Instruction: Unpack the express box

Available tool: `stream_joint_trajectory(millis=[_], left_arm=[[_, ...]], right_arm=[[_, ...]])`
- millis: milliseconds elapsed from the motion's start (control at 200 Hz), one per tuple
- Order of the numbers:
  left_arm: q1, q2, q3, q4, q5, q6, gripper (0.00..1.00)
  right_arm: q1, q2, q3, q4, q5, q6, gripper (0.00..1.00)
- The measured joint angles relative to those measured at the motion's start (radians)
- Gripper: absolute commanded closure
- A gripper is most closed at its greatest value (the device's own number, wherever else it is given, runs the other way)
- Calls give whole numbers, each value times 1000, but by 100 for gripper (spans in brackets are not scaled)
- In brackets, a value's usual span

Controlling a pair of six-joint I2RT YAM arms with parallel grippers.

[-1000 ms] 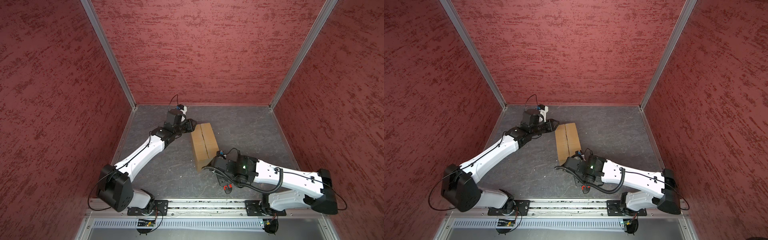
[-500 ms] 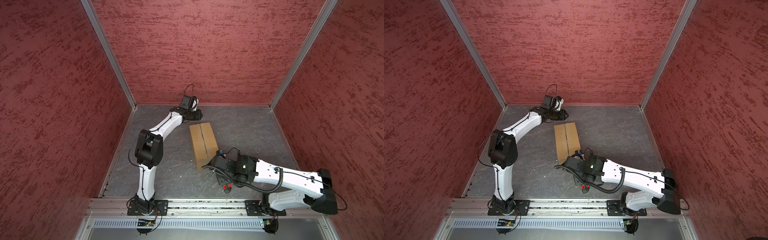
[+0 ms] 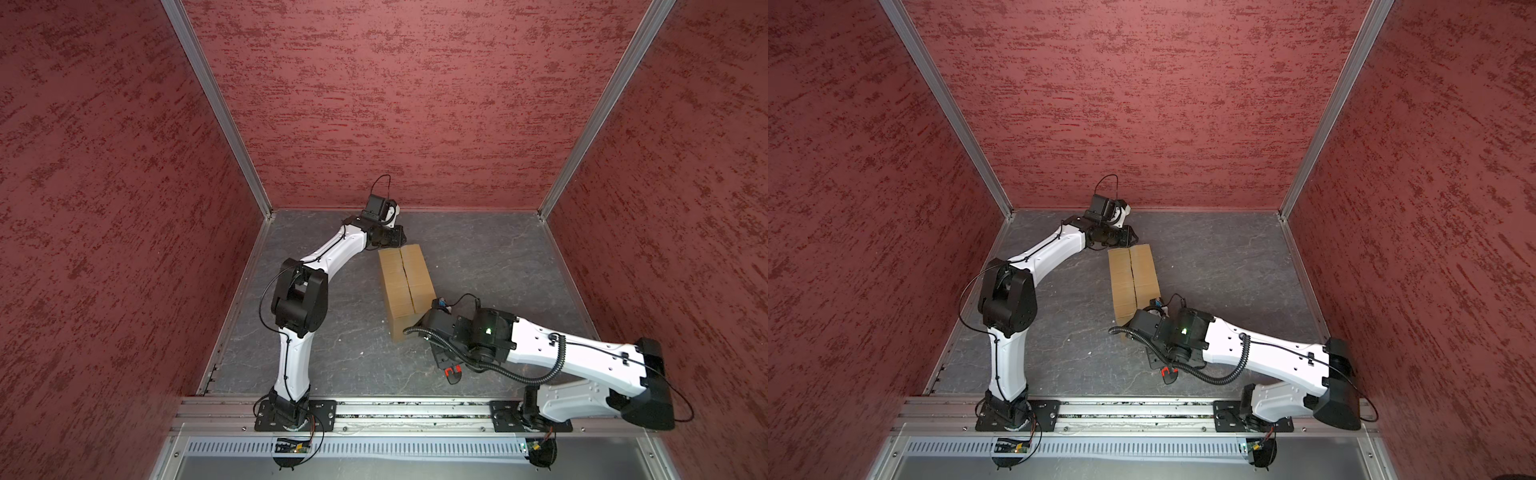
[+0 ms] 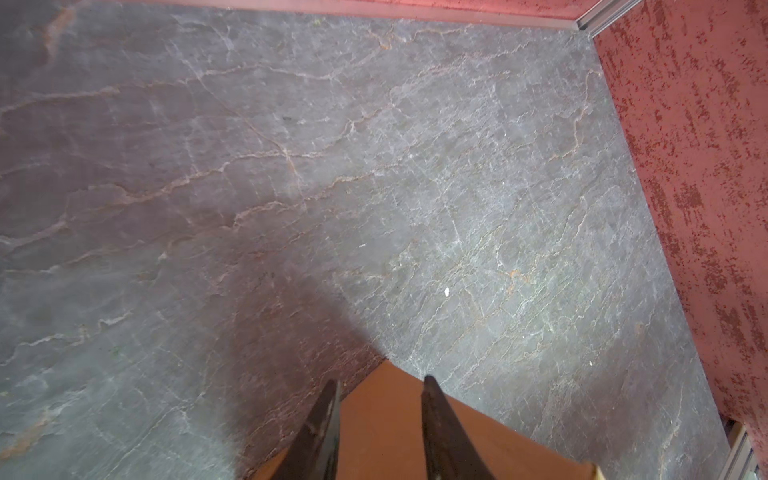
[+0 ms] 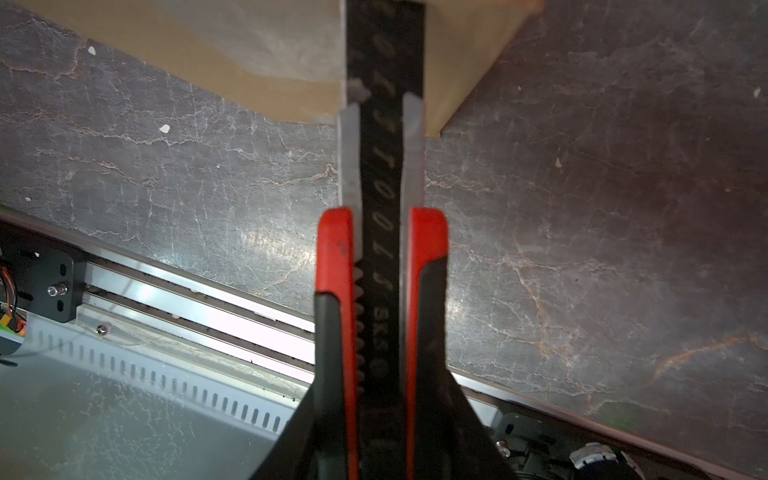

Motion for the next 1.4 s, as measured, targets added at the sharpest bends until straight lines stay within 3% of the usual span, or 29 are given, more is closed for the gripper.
stream_joint_trajectory(millis=[1398], left_arm=[[-13,-72,-95,64,0,-57,67]], right_arm=[[-17,39,33,-40,-4,-26,96]])
